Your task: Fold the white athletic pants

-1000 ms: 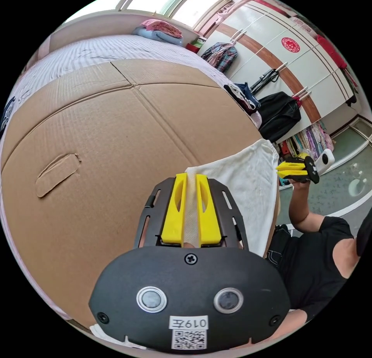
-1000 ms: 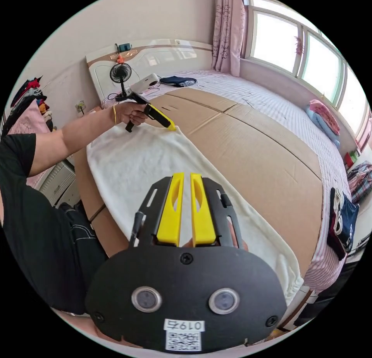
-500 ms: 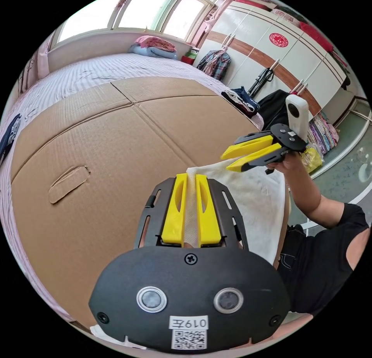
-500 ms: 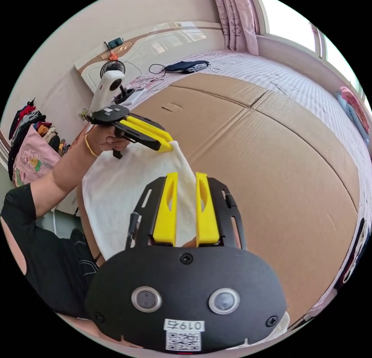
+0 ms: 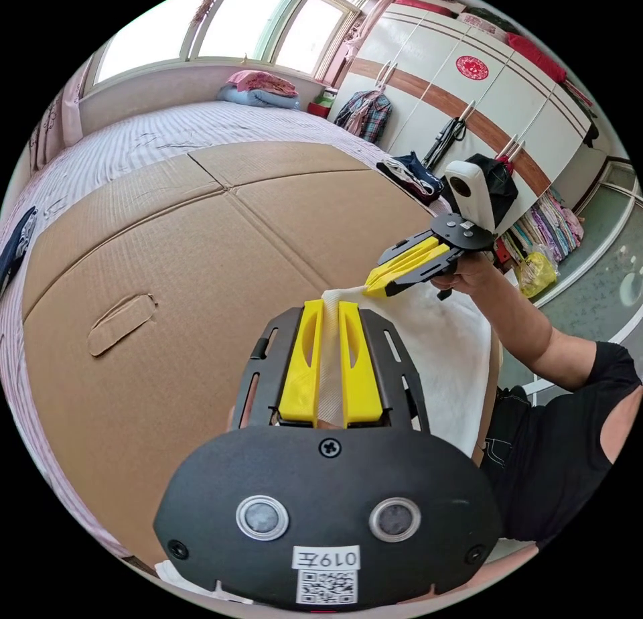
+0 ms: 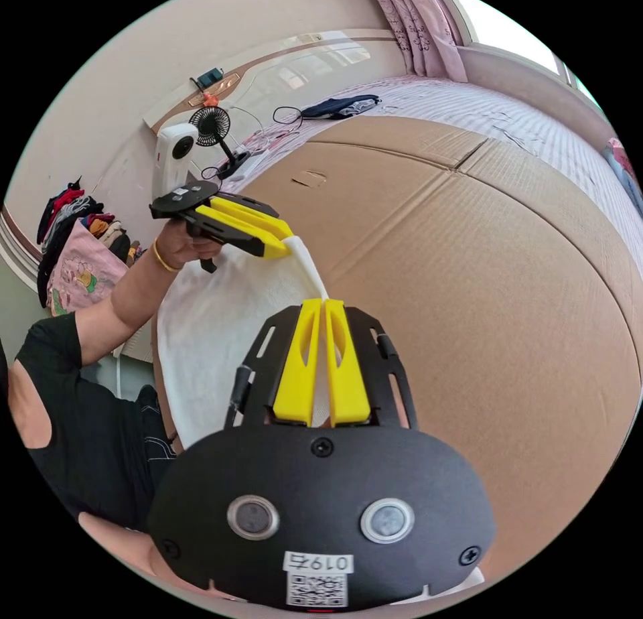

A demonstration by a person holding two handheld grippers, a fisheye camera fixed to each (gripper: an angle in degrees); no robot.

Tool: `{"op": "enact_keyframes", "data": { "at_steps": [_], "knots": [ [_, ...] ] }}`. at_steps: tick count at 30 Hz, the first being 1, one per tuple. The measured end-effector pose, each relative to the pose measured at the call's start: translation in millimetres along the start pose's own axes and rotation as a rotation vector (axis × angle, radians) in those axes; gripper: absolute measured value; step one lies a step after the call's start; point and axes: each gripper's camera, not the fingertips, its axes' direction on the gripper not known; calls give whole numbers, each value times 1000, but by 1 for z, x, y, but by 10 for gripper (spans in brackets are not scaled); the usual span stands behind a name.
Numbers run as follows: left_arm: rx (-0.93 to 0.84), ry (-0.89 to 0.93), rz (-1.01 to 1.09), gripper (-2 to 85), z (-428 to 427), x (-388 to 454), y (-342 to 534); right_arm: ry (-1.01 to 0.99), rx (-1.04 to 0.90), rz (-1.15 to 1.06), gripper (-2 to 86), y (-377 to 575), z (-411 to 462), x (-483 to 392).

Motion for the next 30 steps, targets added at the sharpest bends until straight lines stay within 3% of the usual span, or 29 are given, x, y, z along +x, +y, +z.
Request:
{"op": "enact_keyframes", "data": {
  "at_steps": [17,30],
  "knots": [
    [-128,-150,31,10,-7,55,7,150,1,1,0,-46,-57,-48],
    [-45,103,-91,10,-49,94,34,142,55,60,41,-38,-144,-95]
  ]
}}
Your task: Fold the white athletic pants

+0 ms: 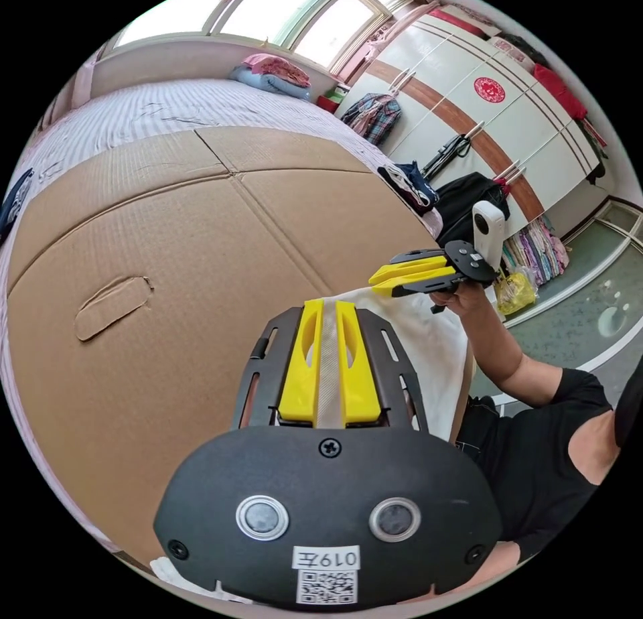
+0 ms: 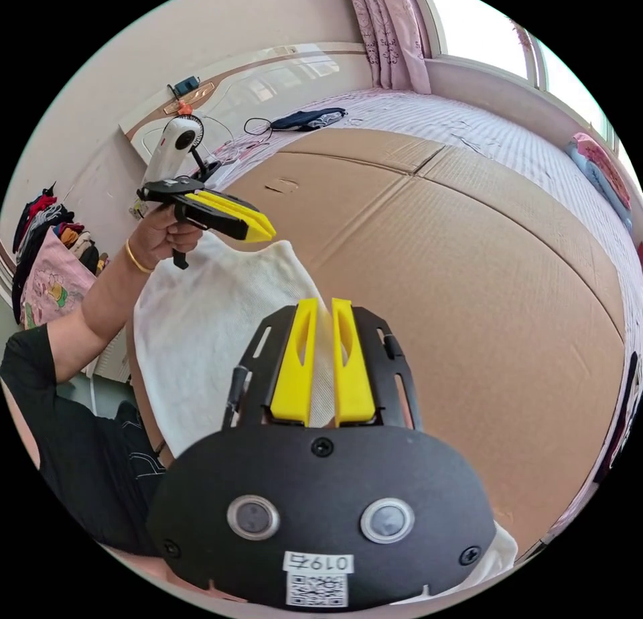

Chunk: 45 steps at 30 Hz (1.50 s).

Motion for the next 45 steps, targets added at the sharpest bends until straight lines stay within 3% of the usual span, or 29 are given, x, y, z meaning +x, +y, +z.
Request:
{"op": "enact_keyframes", "data": {
  "at_steps": [6,13,17,22,27,32,35,40,45],
  "knots": [
    [-91,-194,53,9,13,61,14,73,11,-11,11,-4,-40,-42],
    [178,-471,131,8,-52,194,91,99,266,-108,-5,46,-162,-165],
    [141,-579,38,9,-46,258,165,181,246,-140,-6,89,-186,-236],
    [150,-632,10,10,-33,341,239,209,158,-274,-5,111,-208,-321],
    [30,-691,152,10,-17,424,271,271,159,-494,33,121,-230,-425],
    [-31,-649,381,10,1,516,310,507,135,-732,51,144,-242,-527],
    [-28,-706,446,11,14,559,324,611,169,-793,22,159,-254,-565],
    [34,-790,496,15,24,614,335,523,116,-784,31,155,-279,-605],
    [-66,-842,578,31,45,651,339,576,38,-832,53,152,-285,-641]
  ]
}}
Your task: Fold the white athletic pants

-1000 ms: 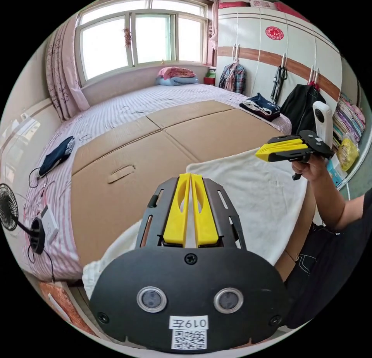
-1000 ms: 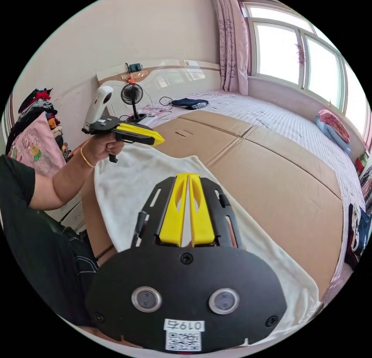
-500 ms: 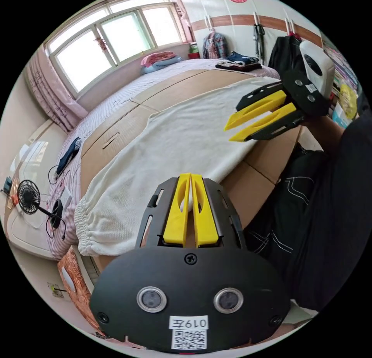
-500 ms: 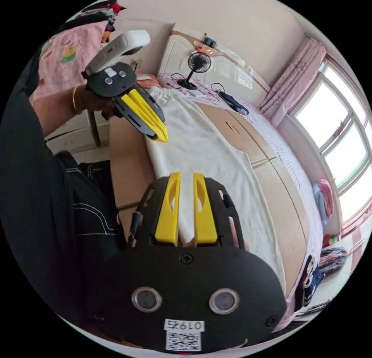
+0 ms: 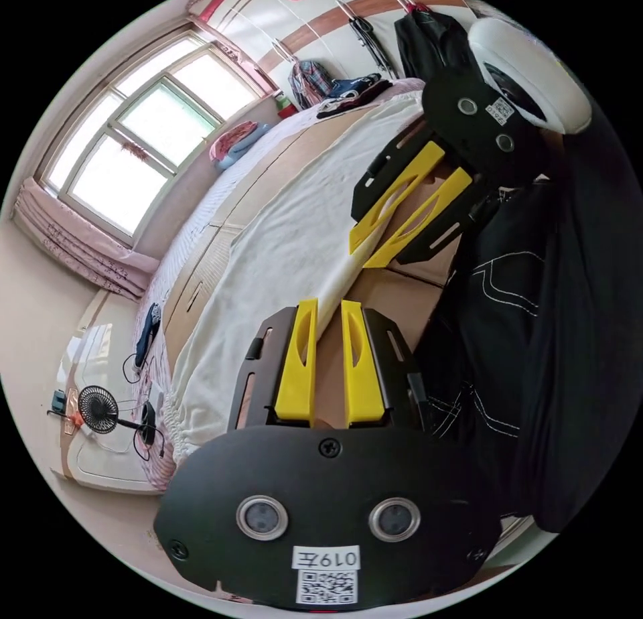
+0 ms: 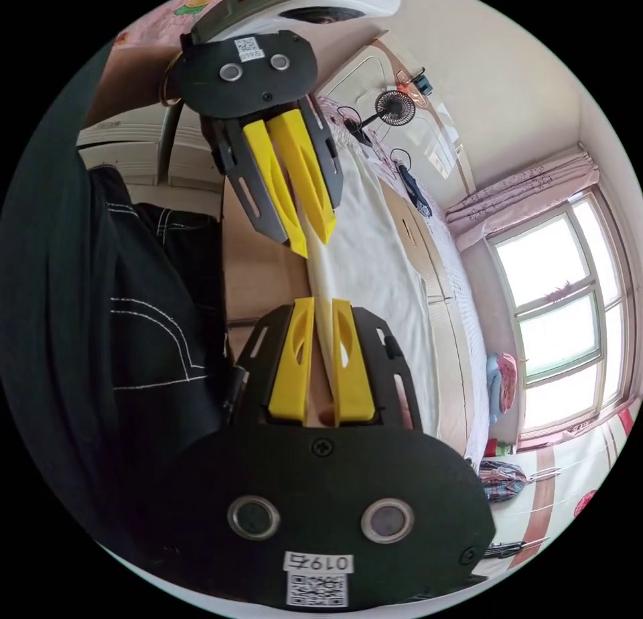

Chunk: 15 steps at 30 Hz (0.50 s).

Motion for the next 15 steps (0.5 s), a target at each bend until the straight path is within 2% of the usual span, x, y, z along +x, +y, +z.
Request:
{"op": "enact_keyframes", "data": {
  "at_steps": [11,15],
  "knots": [
    [-75,-86,143,20,-28,58,-32,57,-42,0,38,-46,-52,-8],
    [-64,-65,129,19,-42,64,-35,2,-33,24,22,-53,-72,-1]
  ]
}}
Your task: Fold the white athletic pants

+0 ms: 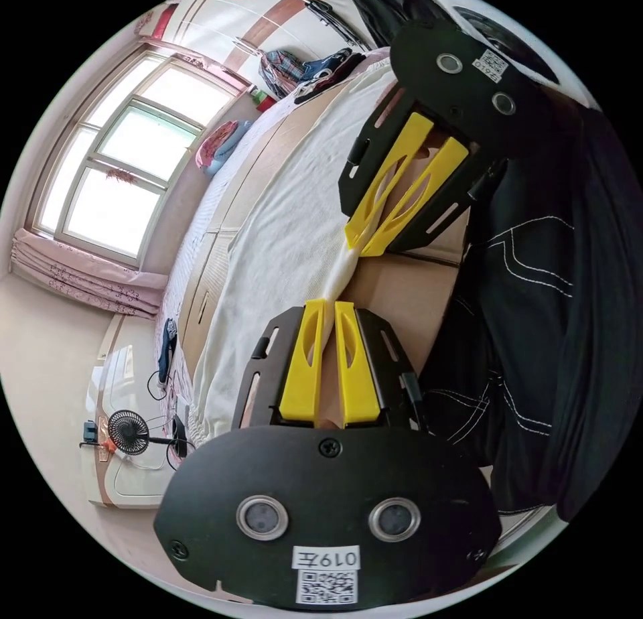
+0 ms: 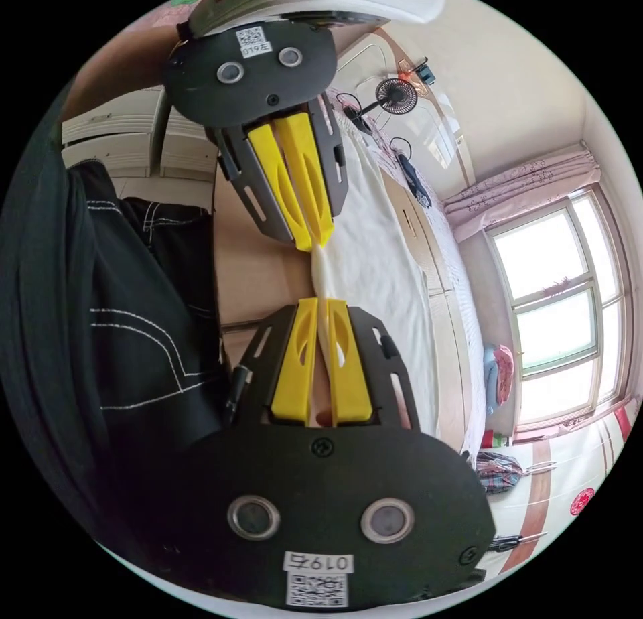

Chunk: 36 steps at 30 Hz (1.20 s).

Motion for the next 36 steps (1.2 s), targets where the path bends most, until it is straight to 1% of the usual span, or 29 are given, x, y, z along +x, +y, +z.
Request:
{"op": "enact_keyframes", "data": {
  "at_steps": [2,4,12,17,20,26,30,36],
  "knots": [
    [1,17,9,18,-10,3,-1,-53,6,17,17,-3,-9,6],
    [-7,33,15,18,-11,7,-2,-61,10,21,18,-5,-13,7],
    [16,51,-36,24,-31,9,-5,48,-3,0,54,-1,-42,-10],
    [147,146,-83,49,-49,6,-13,23,-75,58,65,29,-55,-5],
    [187,135,-19,56,-49,18,-32,44,-119,63,65,37,-52,-7],
    [209,150,97,57,-40,35,-56,82,-131,41,64,41,-43,-13],
    [179,140,119,46,-31,36,-60,75,-126,43,53,47,-35,-17],
    [174,138,83,21,-24,28,-59,53,-111,46,32,68,-29,-24]
  ]
}}
